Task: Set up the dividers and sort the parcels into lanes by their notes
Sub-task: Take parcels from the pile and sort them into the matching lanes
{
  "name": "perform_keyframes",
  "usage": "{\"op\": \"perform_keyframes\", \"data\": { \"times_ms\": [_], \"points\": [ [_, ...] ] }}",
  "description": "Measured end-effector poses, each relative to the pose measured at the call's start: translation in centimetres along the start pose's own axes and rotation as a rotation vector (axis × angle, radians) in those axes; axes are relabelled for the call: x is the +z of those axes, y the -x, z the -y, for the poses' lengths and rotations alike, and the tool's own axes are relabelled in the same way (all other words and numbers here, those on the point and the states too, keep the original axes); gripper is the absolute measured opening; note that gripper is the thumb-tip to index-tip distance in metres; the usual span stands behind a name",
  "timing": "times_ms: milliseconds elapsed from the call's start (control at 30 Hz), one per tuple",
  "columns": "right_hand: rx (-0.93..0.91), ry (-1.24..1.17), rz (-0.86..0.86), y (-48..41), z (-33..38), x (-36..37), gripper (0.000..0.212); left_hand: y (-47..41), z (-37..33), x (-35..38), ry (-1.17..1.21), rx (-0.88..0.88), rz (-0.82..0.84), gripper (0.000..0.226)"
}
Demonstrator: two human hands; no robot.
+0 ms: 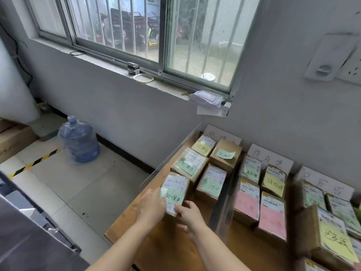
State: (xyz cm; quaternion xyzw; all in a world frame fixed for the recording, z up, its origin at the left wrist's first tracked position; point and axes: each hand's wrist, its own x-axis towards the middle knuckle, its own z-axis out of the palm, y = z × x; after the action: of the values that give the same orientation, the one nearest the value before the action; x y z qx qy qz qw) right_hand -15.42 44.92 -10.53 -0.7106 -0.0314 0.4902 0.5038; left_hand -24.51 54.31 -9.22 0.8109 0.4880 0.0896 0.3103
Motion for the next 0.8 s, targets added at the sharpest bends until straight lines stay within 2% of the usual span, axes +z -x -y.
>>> {"op": "perform_keyframes", "data": {
  "times_ms": [133,267,367,600,700,800],
  "points": [
    [0.021,0.034,-0.087,-1.4,-0.7,1.4,0.059,-0.7,0.0,-0.3,-0.169,0.058,0.092,0.027],
    [-0.031,0.169,-0.196,-2.1,-1.1,2.6,0.043,-1.0,0.3,-0.5,-0.249,0.151,0.195,0.039],
    [-0.062,0.320,-0.228,-2.0,-1.2,3.0,0.046,-1.3,0.9,-0.4,-0.317,0.190,0.246,0.042],
    [-0.120,0.663,-0.279,-0.5,-0.3,2.7,0.049,-1.8,1.5,-0.7,-0.376,0.321,0.229,0.036],
    [-0.157,0.816,-0.302,0.7,0.2,1.8,0.058,-1.8,1.3,-1.0,-0.439,0.422,0.218,0.037],
    [-0.223,0.945,-0.340,2.6,1.1,0.6,0.056,-2.0,0.1,-1.9,-0.510,0.518,0.197,0.035]
  ]
}}
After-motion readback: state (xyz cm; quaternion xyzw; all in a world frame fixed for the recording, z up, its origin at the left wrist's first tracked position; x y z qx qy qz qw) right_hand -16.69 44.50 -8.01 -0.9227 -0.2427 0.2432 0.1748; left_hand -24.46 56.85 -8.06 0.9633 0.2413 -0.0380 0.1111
